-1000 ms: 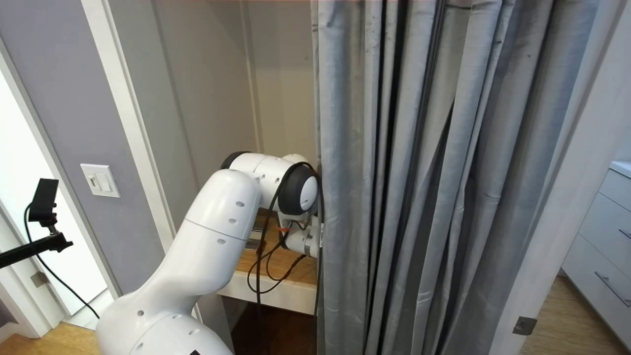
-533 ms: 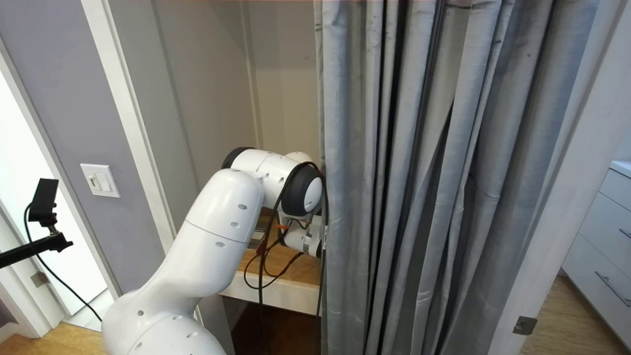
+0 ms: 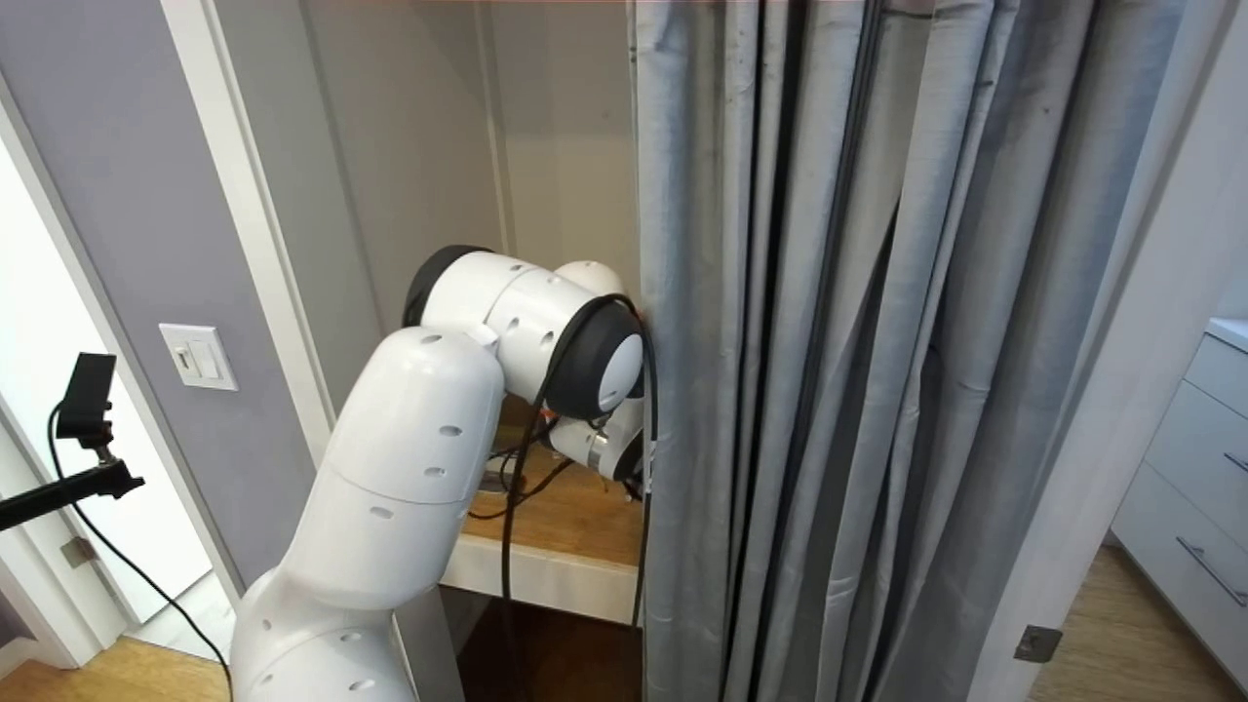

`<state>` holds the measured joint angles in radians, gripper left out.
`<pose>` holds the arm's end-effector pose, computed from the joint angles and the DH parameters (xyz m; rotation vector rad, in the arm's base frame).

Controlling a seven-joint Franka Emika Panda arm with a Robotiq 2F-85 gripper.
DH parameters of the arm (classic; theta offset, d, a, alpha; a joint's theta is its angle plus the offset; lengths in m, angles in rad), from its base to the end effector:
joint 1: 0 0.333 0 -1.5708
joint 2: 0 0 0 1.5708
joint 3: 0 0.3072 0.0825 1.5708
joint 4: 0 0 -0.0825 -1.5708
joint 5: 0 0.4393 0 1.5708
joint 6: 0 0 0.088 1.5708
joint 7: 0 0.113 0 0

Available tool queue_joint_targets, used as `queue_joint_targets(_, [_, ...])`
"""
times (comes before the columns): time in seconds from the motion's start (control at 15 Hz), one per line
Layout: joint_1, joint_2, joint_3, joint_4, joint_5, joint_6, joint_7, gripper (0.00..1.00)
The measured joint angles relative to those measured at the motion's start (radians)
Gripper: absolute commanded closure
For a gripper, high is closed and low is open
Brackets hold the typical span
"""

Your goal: Pick up the blue marker and use it to flip the light switch in the closet downwards, put the blue marker back on the shelf

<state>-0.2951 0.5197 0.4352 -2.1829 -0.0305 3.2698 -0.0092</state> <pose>0.6219 0.0917 0.1779 -2.7888 -0.0874 -0.8680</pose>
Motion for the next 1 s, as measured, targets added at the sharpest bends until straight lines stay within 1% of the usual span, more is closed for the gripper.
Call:
queue_joint_targets(0.13, [-0.068, -0.01, 0.071, 0.001, 0.035, 0.0, 0.045, 0.94])
queue_joint_targets(0.2, [-0.077, -0.014, 0.076, 0.003, 0.058, 0.006, 0.069, 0.94])
queue_joint_targets(0.27, [-0.064, -0.019, 0.054, 0.003, 0.083, 0.025, 0.091, 0.95])
queue_joint_targets(0.33, [-0.05, -0.021, 0.033, 0.003, 0.106, 0.055, 0.112, 0.79])
queue_joint_targets(0.8, [-0.049, -0.019, 0.029, 0.002, 0.108, 0.06, 0.113, 0.79])
queue_joint_targets(0.87, [-0.049, -0.019, 0.029, 0.002, 0.108, 0.06, 0.113, 0.94])
queue_joint_targets(1.0, [-0.042, -0.019, 0.019, 0.002, 0.108, 0.06, 0.113, 0.95])
